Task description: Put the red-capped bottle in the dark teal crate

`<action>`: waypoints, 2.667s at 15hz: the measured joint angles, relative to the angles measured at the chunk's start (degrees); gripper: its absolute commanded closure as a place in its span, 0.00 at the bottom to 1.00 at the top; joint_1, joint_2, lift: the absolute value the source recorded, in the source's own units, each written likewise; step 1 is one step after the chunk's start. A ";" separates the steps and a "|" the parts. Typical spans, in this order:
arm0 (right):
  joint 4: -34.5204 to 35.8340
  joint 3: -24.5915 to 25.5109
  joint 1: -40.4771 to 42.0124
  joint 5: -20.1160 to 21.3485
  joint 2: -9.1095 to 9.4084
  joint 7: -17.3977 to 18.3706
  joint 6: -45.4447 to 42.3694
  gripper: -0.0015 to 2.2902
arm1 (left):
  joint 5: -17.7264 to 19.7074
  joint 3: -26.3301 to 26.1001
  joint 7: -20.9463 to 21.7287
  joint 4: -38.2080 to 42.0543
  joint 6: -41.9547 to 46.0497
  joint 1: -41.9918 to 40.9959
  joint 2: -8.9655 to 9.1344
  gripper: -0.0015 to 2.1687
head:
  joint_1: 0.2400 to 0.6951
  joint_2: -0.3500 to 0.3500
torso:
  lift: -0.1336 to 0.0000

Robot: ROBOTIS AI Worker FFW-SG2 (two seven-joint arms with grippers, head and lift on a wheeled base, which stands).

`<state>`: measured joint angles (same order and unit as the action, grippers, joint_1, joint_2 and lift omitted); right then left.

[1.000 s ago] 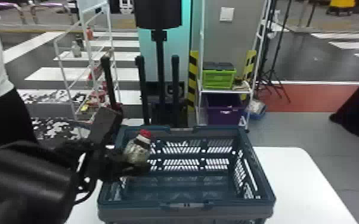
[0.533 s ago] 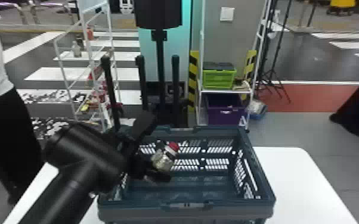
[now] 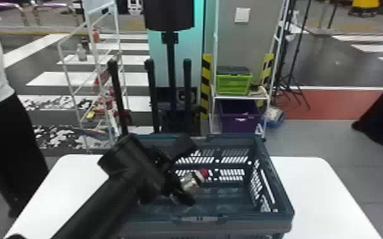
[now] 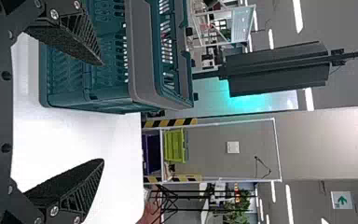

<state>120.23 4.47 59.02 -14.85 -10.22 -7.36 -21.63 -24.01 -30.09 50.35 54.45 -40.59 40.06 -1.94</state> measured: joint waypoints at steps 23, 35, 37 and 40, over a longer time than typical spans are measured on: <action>-0.79 -0.17 0.35 -0.17 0.39 0.01 -3.19 0.07 | 3.67 17.65 -12.43 45.75 -9.56 -19.96 -3.46 0.01 | 0.57 0.50 | 1.00; -0.80 -0.43 -0.72 -1.40 -2.50 0.01 -3.02 0.07 | 19.59 32.63 -52.93 78.21 30.90 -74.94 0.41 0.01 | 0.57 0.50 | 1.00; -0.73 -0.43 -0.75 -1.63 -3.16 0.01 -3.01 0.07 | 20.14 32.12 -55.17 74.14 41.78 -80.28 1.68 0.01 | 0.57 0.50 | 1.00; -0.75 -0.58 -0.82 -2.02 -3.83 0.06 -3.02 0.07 | 21.51 31.48 -55.75 67.28 53.73 -85.18 1.92 0.01 | 0.57 0.50 | 1.00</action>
<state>119.47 3.90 58.20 -16.87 -14.05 -7.30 -24.65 -2.51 1.39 -5.40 121.72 13.13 -45.12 -0.02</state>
